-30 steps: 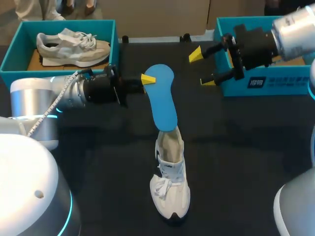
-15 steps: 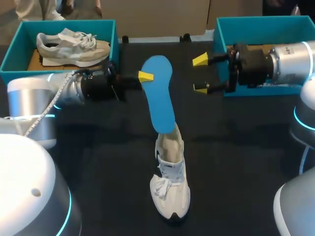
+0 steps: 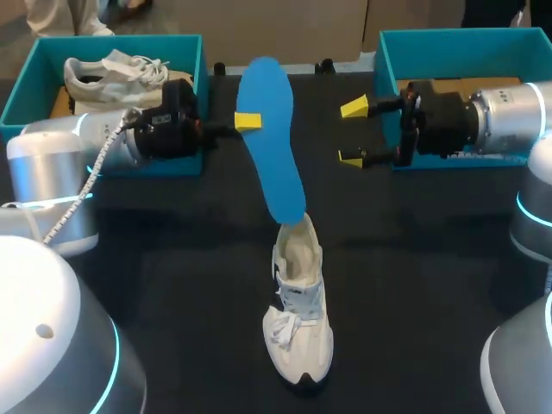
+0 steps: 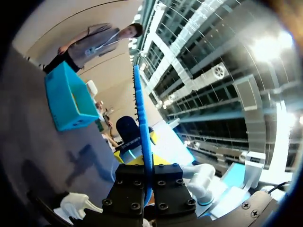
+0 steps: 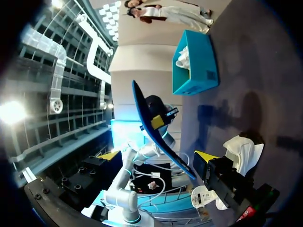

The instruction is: Take the shoe out of the shoebox, open the shoe tongue, remove and reinsert the insole, then place the shoe into the shoebox

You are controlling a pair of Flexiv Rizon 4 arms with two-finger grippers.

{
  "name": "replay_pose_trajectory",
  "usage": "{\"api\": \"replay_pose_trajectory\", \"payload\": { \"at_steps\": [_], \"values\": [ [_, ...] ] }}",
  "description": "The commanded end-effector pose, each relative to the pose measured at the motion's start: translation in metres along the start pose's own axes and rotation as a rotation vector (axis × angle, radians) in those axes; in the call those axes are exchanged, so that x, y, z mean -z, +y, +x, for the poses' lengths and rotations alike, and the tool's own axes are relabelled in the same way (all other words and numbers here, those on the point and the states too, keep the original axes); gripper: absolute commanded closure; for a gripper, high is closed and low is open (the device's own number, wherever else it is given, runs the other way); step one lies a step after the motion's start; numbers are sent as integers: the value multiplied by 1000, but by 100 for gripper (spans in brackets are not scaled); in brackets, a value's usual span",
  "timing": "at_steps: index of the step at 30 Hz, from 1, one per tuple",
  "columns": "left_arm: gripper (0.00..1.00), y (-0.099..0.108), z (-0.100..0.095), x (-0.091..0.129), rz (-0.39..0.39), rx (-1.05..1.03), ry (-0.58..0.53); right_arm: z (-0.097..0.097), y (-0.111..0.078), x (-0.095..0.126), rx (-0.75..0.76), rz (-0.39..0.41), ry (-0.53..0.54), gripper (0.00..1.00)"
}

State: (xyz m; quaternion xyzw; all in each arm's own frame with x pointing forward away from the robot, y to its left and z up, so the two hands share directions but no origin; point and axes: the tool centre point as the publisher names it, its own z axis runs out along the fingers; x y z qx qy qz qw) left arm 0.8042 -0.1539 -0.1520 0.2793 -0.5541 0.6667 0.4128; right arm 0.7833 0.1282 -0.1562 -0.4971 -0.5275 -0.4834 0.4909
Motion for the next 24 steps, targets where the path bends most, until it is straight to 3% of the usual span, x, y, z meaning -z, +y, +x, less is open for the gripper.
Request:
{"api": "replay_pose_trajectory", "payload": {
  "at_steps": [1, 3, 4, 6, 18, 24],
  "values": [
    [100, -9, -4, -6, -69, -616, 9, 0, 3, -2, 0, 3, -1, 0],
    [100, -12, -5, -9, -71, -828, 17, 0, 3, -2, 0, 3, -1, 0],
    [100, -11, -9, -9, -113, -1011, 31, 0, 3, -2, 0, 3, -1, 0],
    [100, -15, -14, -11, -151, -1150, -37, 0, 3, -2, 0, 3, -1, 0],
    [100, -15, -14, -11, -151, -1150, -37, 0, 3, -2, 0, 3, -1, 0],
    [100, -17, -12, 4, -138, -1486, -38, 0, 3, -2, 0, 3, -1, 0]
  ]
}}
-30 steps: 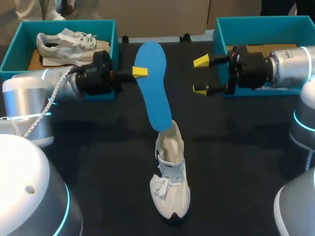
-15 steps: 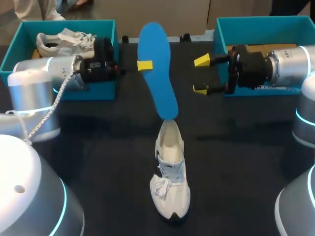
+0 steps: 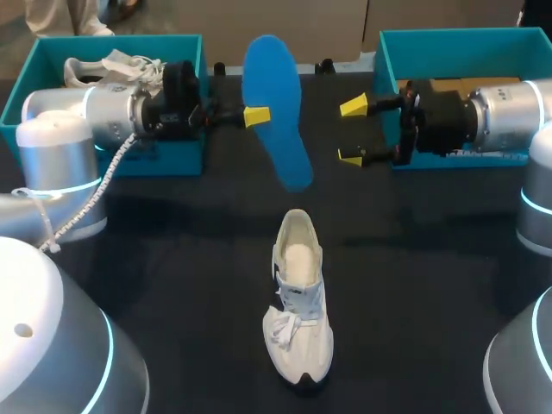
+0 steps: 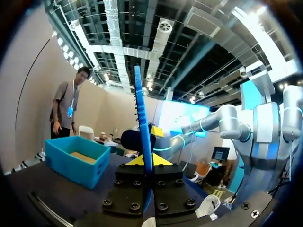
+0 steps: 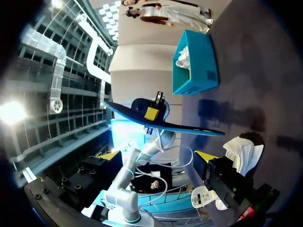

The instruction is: Take the shoe out of the shoebox, open the shoe tongue, remove and reinsert the insole, then place the shoe into the shoebox

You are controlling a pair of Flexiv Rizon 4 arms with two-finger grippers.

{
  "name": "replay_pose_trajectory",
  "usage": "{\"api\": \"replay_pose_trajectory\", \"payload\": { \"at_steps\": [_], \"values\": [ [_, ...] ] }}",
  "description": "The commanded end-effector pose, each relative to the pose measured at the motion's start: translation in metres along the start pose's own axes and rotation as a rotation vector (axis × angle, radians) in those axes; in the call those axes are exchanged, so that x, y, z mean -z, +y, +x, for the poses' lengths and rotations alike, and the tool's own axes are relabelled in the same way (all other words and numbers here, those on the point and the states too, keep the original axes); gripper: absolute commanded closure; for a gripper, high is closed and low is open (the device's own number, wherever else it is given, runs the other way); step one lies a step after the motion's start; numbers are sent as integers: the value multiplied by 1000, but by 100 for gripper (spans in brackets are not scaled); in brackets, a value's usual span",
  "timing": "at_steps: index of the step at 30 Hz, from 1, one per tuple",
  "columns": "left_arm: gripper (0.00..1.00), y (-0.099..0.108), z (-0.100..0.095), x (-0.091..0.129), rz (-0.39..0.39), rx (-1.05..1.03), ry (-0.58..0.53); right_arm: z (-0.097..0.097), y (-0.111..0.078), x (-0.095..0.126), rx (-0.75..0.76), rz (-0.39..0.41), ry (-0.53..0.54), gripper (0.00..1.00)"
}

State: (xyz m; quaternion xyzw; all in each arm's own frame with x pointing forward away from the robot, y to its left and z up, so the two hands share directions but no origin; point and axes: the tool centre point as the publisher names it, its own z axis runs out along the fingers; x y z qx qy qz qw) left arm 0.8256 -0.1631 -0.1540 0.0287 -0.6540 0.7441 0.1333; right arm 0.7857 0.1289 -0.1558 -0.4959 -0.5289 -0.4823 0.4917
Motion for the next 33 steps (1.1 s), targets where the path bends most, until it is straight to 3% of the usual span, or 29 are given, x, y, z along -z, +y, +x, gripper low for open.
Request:
{"api": "replay_pose_trajectory", "payload": {
  "at_steps": [1, 5, 7, 11, 24, 29, 31, 32, 33],
  "values": [
    [100, 1, 1, 13, -81, -804, -59, 0, 0, -2, -1, -1, -1, 0],
    [100, 7, -1, 17, -150, -1098, -85, 0, 0, -2, -1, -1, -1, 0],
    [100, 6, -2, 17, -149, -1230, -47, 0, 0, -2, -1, -1, -1, 0],
    [100, 0, 2, 13, -245, -1681, -5, 0, 0, -2, -1, -1, -1, 0],
    [100, 0, 2, 13, -245, -1681, -5, 0, 0, -2, -1, -1, -1, 0],
    [100, 6, 2, 4, -226, -1936, -24, 0, 0, -2, -1, -1, -1, 0],
    [100, 6, 6, -2, -342, -2184, -60, 0, 0, -2, -1, -1, -1, 0],
    [100, 8, 7, -5, -460, -2341, -55, 0, 0, -2, -1, -1, -1, 0],
    [100, 7, 4, -4, -645, -2475, -98, 0, 0, -2, -1, -1, -1, 0]
  ]
}}
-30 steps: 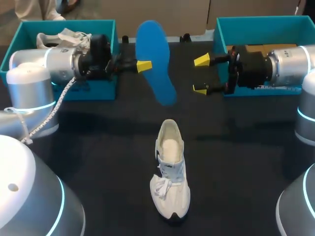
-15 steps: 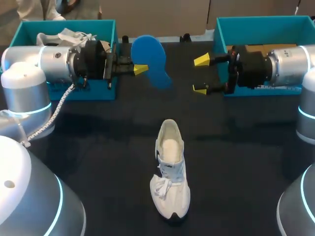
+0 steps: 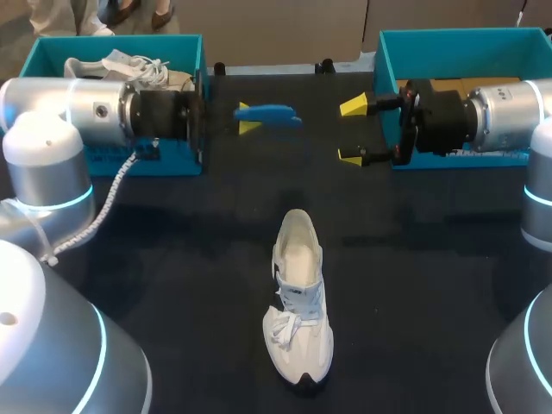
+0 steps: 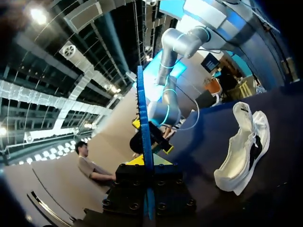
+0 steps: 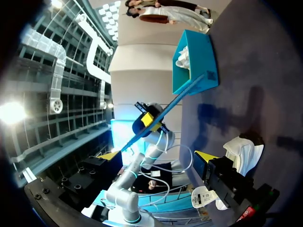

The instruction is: Take the shoe out of the shoebox, open the shoe tongue, remove and reinsert the insole, then place the shoe into the shoebox

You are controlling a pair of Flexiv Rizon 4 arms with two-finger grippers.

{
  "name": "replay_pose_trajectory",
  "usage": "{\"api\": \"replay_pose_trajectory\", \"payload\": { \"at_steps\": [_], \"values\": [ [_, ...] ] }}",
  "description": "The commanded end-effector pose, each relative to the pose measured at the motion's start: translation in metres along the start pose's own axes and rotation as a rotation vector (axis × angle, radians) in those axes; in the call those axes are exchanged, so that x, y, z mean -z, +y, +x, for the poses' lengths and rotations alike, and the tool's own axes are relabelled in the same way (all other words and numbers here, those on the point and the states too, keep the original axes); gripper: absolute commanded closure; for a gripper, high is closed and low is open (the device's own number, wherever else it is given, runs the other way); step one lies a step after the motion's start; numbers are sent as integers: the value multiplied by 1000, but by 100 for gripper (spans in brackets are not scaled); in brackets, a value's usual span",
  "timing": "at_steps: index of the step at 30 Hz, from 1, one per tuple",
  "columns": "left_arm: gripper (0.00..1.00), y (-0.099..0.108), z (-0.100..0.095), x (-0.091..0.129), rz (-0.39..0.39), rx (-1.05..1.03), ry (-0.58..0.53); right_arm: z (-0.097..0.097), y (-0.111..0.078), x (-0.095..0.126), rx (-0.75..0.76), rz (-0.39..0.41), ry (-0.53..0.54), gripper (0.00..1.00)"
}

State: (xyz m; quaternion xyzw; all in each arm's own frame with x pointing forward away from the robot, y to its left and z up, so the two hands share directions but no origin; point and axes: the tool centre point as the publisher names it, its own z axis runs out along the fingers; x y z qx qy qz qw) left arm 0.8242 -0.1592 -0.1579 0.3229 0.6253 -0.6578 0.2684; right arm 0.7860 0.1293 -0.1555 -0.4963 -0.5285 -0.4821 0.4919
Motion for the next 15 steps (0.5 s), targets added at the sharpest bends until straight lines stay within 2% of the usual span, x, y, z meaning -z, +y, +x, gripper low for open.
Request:
{"api": "replay_pose_trajectory", "payload": {
  "at_steps": [1, 11, 15],
  "values": [
    [100, -2, 4, -8, -450, -1403, 62, -1, 0, -1, 1, -1, -1, 0],
    [100, -2, 4, -8, -450, -1403, 62, -1, 0, -1, 1, -1, -1, 0],
    [100, -2, 10, -16, -431, -1485, 41, -1, 0, -1, 1, -1, -1, 0]
  ]
}}
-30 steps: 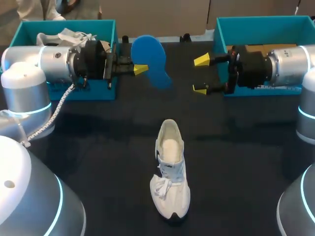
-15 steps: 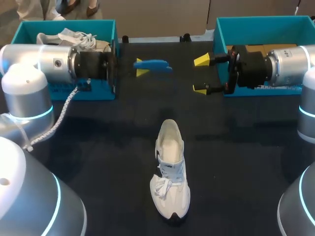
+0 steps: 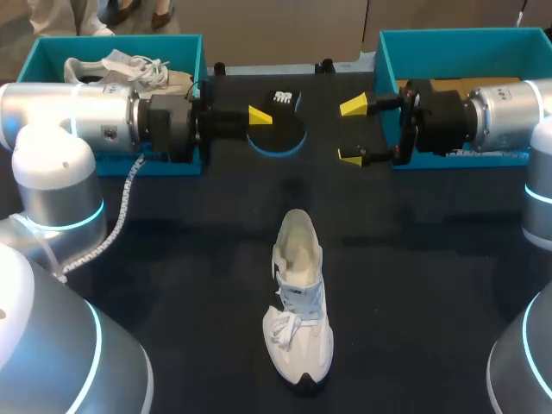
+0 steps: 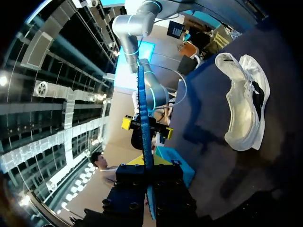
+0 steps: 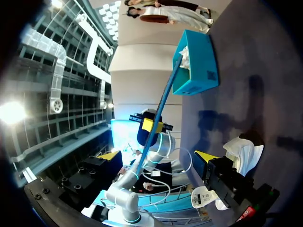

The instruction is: Take the shoe out of the shoebox, open the shoe tongue, remove and reinsert the insole, then place the shoe into the shoebox

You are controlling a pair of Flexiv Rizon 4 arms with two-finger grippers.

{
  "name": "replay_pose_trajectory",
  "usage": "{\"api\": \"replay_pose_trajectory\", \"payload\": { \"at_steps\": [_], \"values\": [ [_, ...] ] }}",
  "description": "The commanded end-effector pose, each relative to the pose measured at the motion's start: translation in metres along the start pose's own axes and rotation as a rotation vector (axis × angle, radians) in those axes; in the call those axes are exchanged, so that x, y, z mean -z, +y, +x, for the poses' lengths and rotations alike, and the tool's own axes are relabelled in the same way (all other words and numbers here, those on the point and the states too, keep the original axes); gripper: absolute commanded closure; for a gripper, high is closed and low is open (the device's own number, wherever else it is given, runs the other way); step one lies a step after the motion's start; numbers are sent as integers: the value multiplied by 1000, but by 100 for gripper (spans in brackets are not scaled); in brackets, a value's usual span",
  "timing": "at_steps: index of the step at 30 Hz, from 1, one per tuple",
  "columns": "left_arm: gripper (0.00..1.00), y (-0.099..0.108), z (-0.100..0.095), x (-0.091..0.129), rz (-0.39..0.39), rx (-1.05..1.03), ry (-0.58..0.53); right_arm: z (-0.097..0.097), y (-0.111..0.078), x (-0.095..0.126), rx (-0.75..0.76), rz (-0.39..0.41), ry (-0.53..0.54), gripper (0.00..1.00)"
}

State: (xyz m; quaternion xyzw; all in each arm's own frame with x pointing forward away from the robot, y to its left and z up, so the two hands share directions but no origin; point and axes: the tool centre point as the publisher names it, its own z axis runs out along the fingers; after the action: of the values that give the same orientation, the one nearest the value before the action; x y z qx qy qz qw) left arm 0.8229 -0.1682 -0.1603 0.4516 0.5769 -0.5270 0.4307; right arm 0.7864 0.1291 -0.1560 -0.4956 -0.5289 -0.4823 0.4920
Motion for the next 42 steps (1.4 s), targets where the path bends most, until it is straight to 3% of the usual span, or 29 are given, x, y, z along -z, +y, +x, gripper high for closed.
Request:
{"api": "replay_pose_trajectory", "payload": {
  "at_steps": [1, 14, 22, 36, 42],
  "values": [
    [100, -6, 6, -8, -298, -1018, 32, 0, 0, -1, -1, -2, -1, 0],
    [100, 3, 4, -23, -273, -1030, 25, 0, -3, -6, -7, 2, -31, 0],
    [100, 7, 7, -29, -240, -979, 21, -11, -12, -17, 85, 14, -46, 0],
    [100, 2, 17, -29, -146, -764, 12, -20, -11, -29, 175, 16, -76, 0],
    [100, 3, 15, -24, -165, -673, 16, -25, -10, -37, 204, 25, -88, 0]
  ]
}}
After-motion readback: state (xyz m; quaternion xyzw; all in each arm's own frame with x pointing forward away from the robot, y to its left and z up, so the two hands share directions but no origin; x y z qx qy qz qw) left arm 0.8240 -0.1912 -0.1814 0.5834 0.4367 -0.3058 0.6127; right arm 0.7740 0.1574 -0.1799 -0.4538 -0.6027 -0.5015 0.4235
